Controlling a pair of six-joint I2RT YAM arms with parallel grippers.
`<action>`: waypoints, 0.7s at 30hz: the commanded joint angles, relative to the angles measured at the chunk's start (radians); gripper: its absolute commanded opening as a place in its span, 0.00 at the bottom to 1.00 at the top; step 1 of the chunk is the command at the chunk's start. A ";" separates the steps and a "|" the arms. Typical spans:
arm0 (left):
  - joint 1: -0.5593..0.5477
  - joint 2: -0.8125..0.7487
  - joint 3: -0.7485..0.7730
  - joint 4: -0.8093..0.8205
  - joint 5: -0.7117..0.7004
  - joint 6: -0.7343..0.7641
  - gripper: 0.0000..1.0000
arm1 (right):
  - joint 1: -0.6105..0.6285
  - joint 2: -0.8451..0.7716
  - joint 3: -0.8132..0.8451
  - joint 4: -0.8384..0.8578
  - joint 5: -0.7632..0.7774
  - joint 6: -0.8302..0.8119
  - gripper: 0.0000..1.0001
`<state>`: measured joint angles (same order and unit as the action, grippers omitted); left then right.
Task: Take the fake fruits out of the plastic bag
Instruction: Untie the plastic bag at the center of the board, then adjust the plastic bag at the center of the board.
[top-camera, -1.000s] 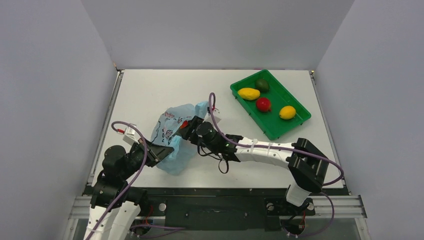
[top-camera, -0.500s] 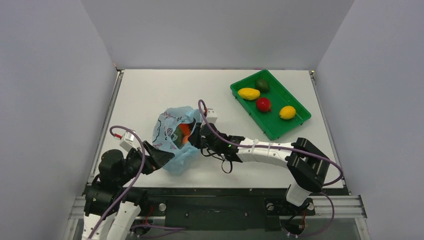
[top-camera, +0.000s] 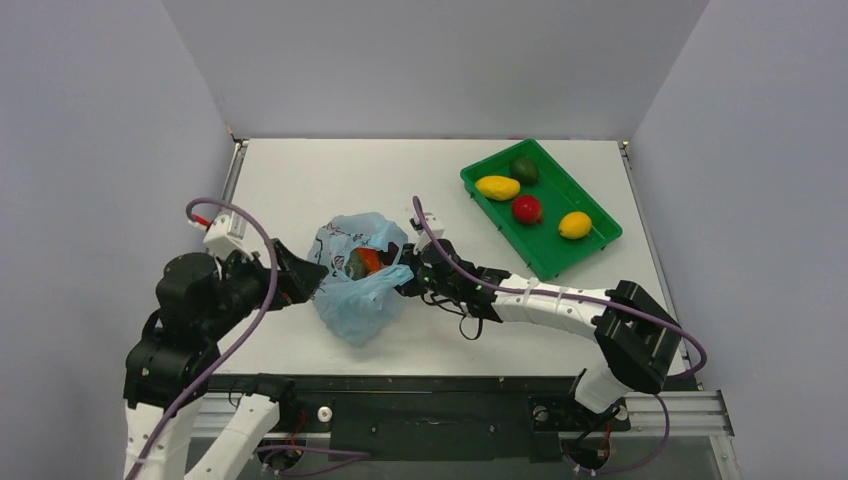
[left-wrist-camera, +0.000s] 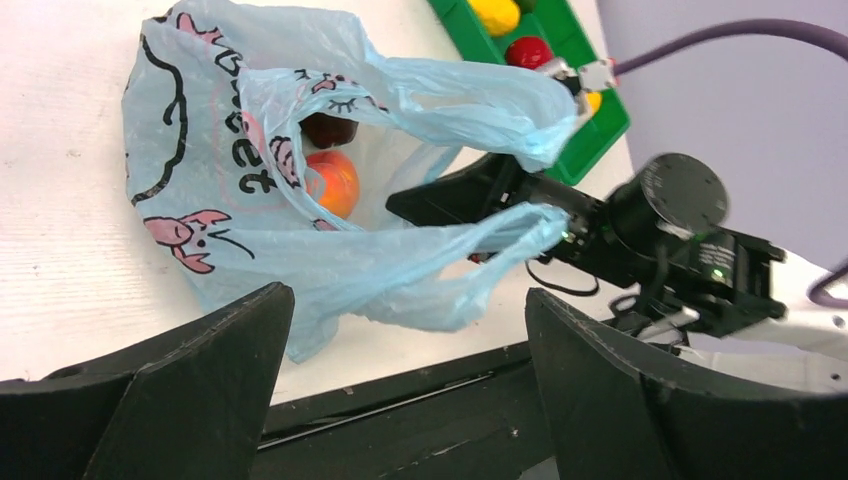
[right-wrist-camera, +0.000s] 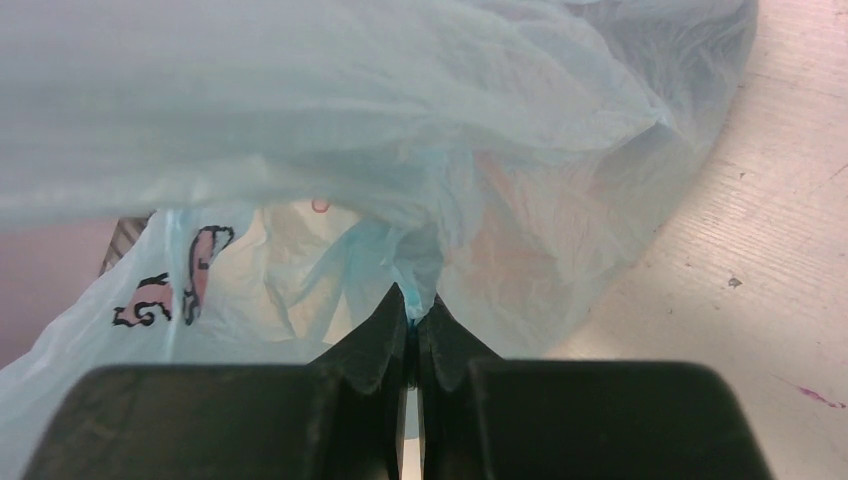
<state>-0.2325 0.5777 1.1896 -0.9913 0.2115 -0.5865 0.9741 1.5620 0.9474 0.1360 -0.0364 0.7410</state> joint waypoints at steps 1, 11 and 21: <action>0.004 0.154 -0.038 0.118 0.003 0.053 0.85 | 0.000 -0.058 -0.023 0.073 -0.031 -0.006 0.00; 0.005 0.442 -0.182 0.314 -0.008 0.128 0.84 | 0.000 -0.071 -0.024 0.078 -0.053 0.011 0.00; 0.005 0.591 -0.247 0.465 0.061 0.102 0.39 | 0.009 -0.074 -0.037 0.069 -0.049 0.010 0.00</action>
<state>-0.2325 1.1484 0.9352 -0.6270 0.2478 -0.4961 0.9760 1.5414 0.9176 0.1703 -0.0837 0.7528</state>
